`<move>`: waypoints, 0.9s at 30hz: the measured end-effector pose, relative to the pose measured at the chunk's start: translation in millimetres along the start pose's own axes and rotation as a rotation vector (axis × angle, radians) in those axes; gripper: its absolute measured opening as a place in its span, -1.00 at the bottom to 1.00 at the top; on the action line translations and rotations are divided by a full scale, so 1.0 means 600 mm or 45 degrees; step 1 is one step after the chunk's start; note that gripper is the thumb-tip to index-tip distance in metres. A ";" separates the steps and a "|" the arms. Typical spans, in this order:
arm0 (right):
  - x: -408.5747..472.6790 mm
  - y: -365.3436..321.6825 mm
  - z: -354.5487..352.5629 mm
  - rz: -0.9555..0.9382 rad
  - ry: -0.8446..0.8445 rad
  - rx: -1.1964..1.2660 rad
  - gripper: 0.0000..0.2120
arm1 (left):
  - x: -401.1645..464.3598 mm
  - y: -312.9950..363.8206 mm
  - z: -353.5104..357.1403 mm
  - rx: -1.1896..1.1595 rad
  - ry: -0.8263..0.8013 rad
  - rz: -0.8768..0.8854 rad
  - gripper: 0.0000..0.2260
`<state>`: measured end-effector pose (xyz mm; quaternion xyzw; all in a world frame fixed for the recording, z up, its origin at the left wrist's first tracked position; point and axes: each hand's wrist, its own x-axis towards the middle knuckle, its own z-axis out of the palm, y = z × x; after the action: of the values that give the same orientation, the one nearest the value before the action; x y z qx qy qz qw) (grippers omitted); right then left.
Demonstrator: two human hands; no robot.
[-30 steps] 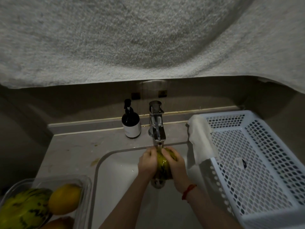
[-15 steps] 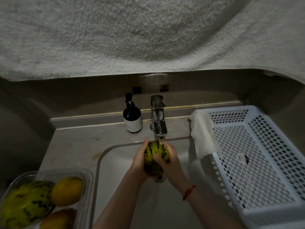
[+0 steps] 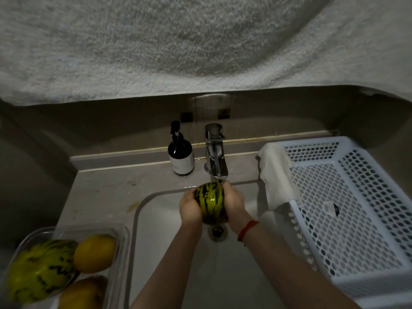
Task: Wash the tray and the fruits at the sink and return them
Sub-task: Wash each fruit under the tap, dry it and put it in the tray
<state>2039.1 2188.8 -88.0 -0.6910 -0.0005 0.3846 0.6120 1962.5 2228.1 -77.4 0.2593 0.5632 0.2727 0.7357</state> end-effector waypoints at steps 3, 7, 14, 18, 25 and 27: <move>-0.015 0.022 -0.003 -0.426 -0.030 -0.131 -0.79 | -0.020 0.022 -0.001 -0.076 -0.233 -0.462 -0.47; -0.031 0.028 -0.012 -0.639 -0.196 -0.332 -0.79 | -0.012 0.016 -0.015 0.022 -0.366 -0.411 -0.45; -0.039 0.020 -0.053 -0.098 -0.460 0.067 -0.79 | -0.003 0.014 -0.004 0.747 -0.319 0.286 -0.78; -0.030 0.035 -0.057 0.213 -0.347 0.409 -0.55 | -0.015 0.001 -0.005 0.402 -0.509 0.258 -0.81; -0.040 0.050 -0.058 0.164 -0.311 0.275 -0.48 | -0.030 -0.032 -0.009 0.112 -0.472 -0.090 -0.60; -0.034 0.024 -0.060 -0.053 -0.225 -0.213 -0.59 | -0.025 -0.022 -0.015 0.123 -0.445 -0.016 -0.69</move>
<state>2037.0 2145.1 -90.9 -0.7029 -0.1008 0.4298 0.5577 1951.9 2208.9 -78.5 0.3343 0.4408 0.1914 0.8107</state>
